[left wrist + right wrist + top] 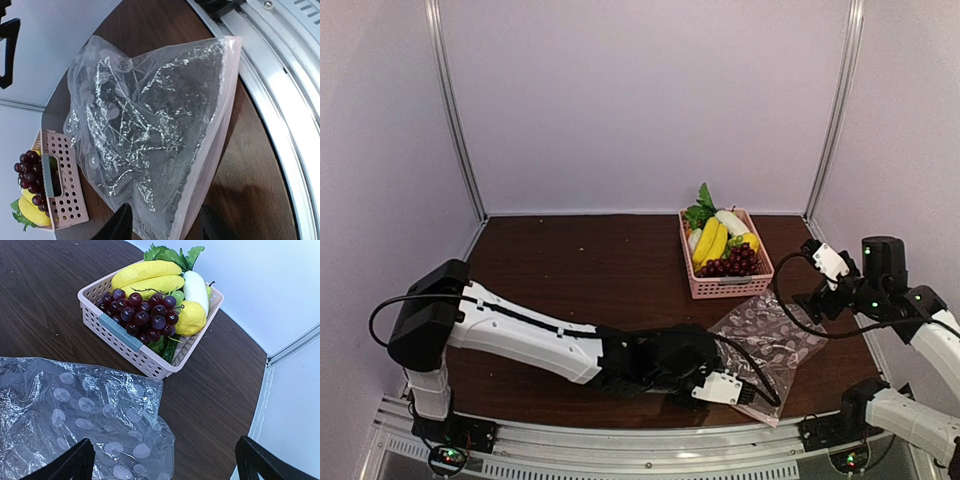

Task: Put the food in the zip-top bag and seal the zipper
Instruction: Pick up the zipper food storage bag at the corner of the board.

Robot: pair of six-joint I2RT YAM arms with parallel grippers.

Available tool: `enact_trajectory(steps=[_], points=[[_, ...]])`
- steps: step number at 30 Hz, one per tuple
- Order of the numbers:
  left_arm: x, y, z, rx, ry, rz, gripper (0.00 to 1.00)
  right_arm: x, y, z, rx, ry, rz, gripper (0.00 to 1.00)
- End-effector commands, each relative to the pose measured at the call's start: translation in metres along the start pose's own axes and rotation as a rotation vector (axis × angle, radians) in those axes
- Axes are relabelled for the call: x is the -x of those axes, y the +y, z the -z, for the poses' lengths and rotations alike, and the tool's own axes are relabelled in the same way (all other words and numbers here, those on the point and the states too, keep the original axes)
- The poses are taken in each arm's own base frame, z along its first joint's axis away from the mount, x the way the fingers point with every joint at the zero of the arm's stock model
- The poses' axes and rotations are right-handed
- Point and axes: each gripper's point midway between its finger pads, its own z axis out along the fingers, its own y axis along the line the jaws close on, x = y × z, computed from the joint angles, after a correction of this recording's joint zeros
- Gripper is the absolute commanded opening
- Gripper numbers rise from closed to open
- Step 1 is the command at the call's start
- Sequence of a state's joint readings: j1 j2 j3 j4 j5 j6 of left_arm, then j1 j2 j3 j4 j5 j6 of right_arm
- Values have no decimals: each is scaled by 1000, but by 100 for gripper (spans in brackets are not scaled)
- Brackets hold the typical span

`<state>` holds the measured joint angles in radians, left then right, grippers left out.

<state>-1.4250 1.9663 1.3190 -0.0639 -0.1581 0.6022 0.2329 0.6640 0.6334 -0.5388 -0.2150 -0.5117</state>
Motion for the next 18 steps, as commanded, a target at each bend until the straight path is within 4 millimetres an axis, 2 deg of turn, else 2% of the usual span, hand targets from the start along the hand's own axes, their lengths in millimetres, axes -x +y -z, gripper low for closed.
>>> enact_trajectory(steps=[1, 3, 5, 9, 11, 18], points=[[13, -9, -14, 8, 14, -134, 47, -4, -6, -3, -38, 9, -17, 100], [14, -14, -20, -6, 16, -141, 45, -5, -4, -4, -25, 12, -14, 100], [10, -16, -28, -14, 40, -146, 39, -6, -2, -5, -14, 13, -12, 100], [3, -19, -41, -7, 84, -156, 36, -5, -2, -4, -18, 7, -10, 100], [0, -19, -45, 8, 97, -158, 30, -6, -2, -4, -18, 11, -12, 100], [-6, -18, -57, 29, 126, -182, 29, -7, -1, -6, -12, 16, -11, 99]])
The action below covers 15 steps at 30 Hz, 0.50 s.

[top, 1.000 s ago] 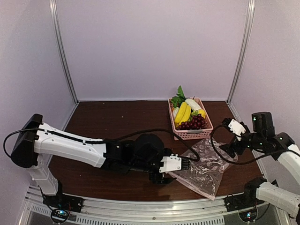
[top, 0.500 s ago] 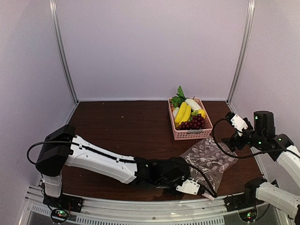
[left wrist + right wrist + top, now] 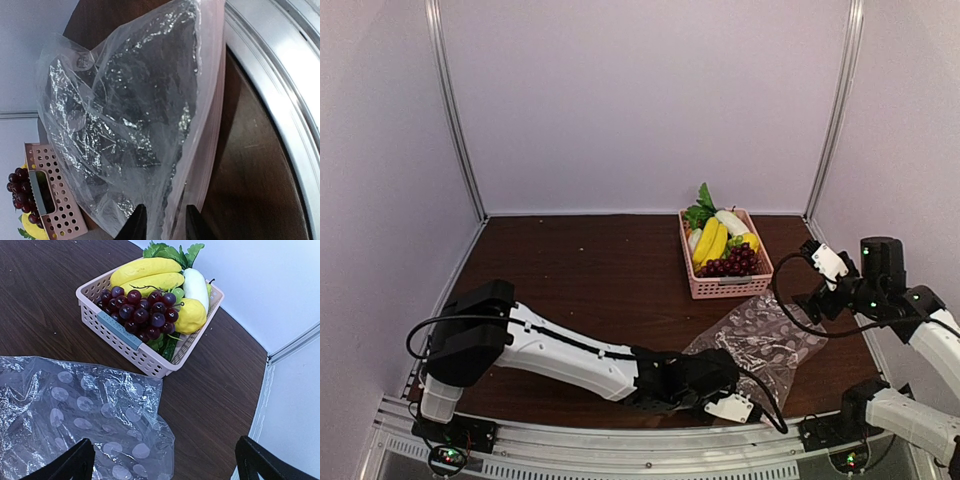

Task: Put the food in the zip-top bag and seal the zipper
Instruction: Pick up the zipper food storage bag at the corner of the board.

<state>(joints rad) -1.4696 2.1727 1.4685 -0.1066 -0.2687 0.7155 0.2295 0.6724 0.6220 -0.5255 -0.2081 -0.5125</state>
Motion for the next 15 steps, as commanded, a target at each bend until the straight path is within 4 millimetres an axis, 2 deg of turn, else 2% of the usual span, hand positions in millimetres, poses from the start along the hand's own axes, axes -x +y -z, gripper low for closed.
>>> enact_trajectory(steps=[1, 4, 7, 8, 12, 15], points=[[2, 10, -6, 40, 11, -14, 28, -4, -1, -3, -7, 8, -10, 100], [1, 12, -12, 53, 27, -18, 24, -4, -1, -3, -6, 9, -11, 100], [0, 12, -16, 62, 40, -23, 5, -5, -1, -3, -8, 11, -12, 100], [-1, 13, -17, 67, 40, -21, 3, -5, -2, -3, -9, 11, -13, 100], [-2, 13, -18, 78, 42, -26, 2, -6, 0, -3, 1, 15, -11, 100], [-4, 11, -21, 83, 52, -35, 5, -6, 1, -4, 5, 18, -11, 100]])
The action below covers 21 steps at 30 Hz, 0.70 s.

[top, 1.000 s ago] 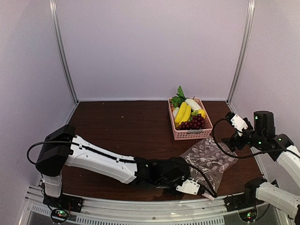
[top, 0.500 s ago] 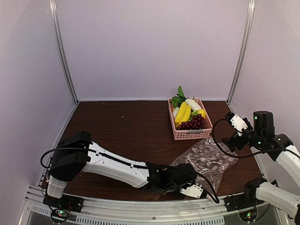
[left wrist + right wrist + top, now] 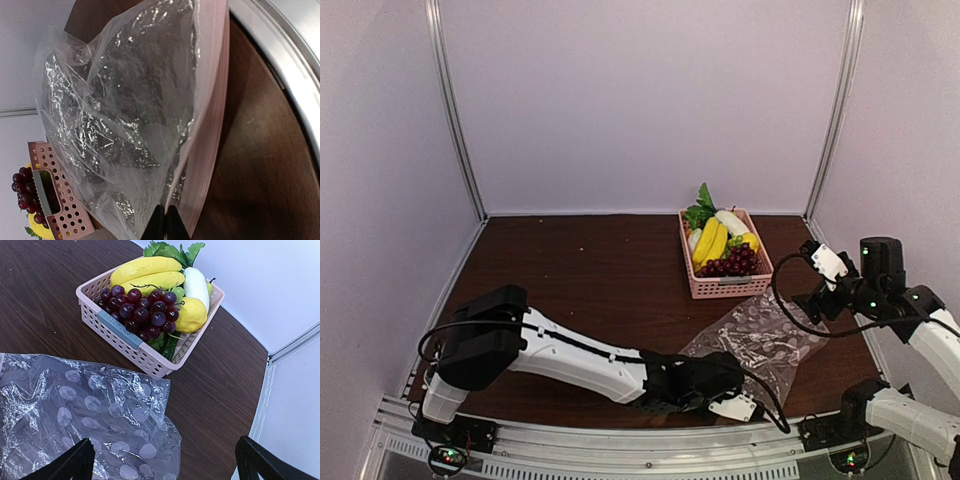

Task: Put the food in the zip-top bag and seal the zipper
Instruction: Pick up the zipper food storage bag at the corner of the board.

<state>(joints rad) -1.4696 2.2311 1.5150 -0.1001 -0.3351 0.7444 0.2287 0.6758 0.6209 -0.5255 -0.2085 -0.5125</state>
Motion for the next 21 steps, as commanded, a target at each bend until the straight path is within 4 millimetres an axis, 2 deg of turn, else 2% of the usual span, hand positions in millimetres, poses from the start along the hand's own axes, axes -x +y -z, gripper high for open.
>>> enact_trajectory(steps=[1, 5, 9, 13, 17, 21], points=[[1, 7, -8, 47, 3, -3, 7, -5, 0, -3, 1, 15, -11, 100], [0, 8, -14, 66, 14, -3, 11, -5, -1, -3, -6, 14, -13, 100], [0, 18, -14, 102, 34, 4, 13, -6, -1, -3, -2, 18, -16, 100], [5, 32, -6, 133, 27, 23, 1, -3, 0, -3, 7, 8, -16, 100], [8, 51, 15, 141, 34, 109, 0, 3, -1, -2, 17, 5, -32, 100], [5, 74, 57, 145, 51, 246, 0, 18, 1, -14, 97, 27, -109, 99]])
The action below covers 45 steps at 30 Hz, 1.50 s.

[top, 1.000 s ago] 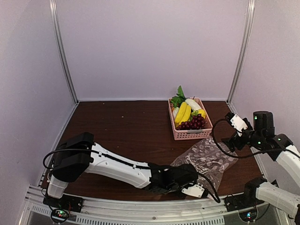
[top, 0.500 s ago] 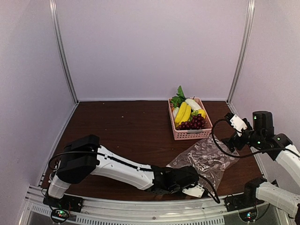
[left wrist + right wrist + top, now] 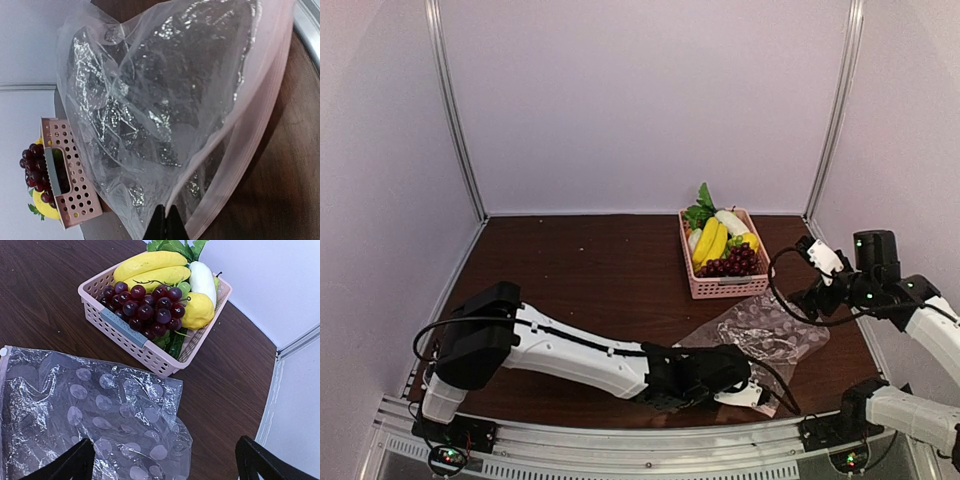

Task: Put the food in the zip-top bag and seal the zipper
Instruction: Pick up the zipper food storage bag at the corner of the board, then adjust the bin at the center of the board.

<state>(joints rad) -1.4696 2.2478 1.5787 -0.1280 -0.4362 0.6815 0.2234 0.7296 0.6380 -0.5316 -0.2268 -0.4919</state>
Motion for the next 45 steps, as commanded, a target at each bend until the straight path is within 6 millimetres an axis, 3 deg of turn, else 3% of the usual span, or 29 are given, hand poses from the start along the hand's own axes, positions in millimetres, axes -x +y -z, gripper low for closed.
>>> enact_trajectory(steps=[1, 5, 8, 12, 15, 19, 21, 24, 26, 28, 32, 34, 36, 40, 45], points=[[4, 60, 65, 55, 8, 221, 0, 34, -4, -9, 92, -11, -108, 98], [-13, 83, 124, 47, 24, 391, 0, 74, 2, -24, 266, -1, -169, 90], [-29, 111, 179, 99, -7, 541, 0, 81, 2, -38, 319, 21, -129, 88], [-64, 144, 247, 219, -34, 795, 0, 88, 4, -46, 375, 30, -60, 70], [-94, 167, 303, 307, -108, 987, 0, 89, 9, -51, 419, 60, 13, 56], [-142, 201, 371, 461, -186, 1184, 0, 70, 20, -73, 462, 156, 80, 37], [-168, 211, 394, 536, -181, 1238, 0, 64, 30, -80, 498, 192, 103, 30], [-207, 217, 416, 678, -133, 1296, 0, 57, 51, -81, 572, 223, 182, 28], [-236, 220, 422, 809, -74, 1328, 0, 55, 61, -84, 573, 238, 254, 29], [-261, 223, 413, 865, -27, 1356, 0, 56, 69, -92, 549, 250, 314, 28], [-317, 226, 344, 622, 50, 1575, 0, 69, 86, -114, 532, 302, 353, 17], [-333, 225, 318, 577, 81, 1610, 0, 71, 96, -120, 558, 339, 394, 17], [-326, 234, 303, 562, 6, 1562, 0, 74, 99, -128, 533, 352, 446, 21], [-309, 249, 292, 540, -138, 1497, 0, 79, 95, -142, 497, 381, 461, 28], [-293, 243, 275, 462, -235, 1433, 0, 76, 90, -155, 467, 414, 484, 30]])
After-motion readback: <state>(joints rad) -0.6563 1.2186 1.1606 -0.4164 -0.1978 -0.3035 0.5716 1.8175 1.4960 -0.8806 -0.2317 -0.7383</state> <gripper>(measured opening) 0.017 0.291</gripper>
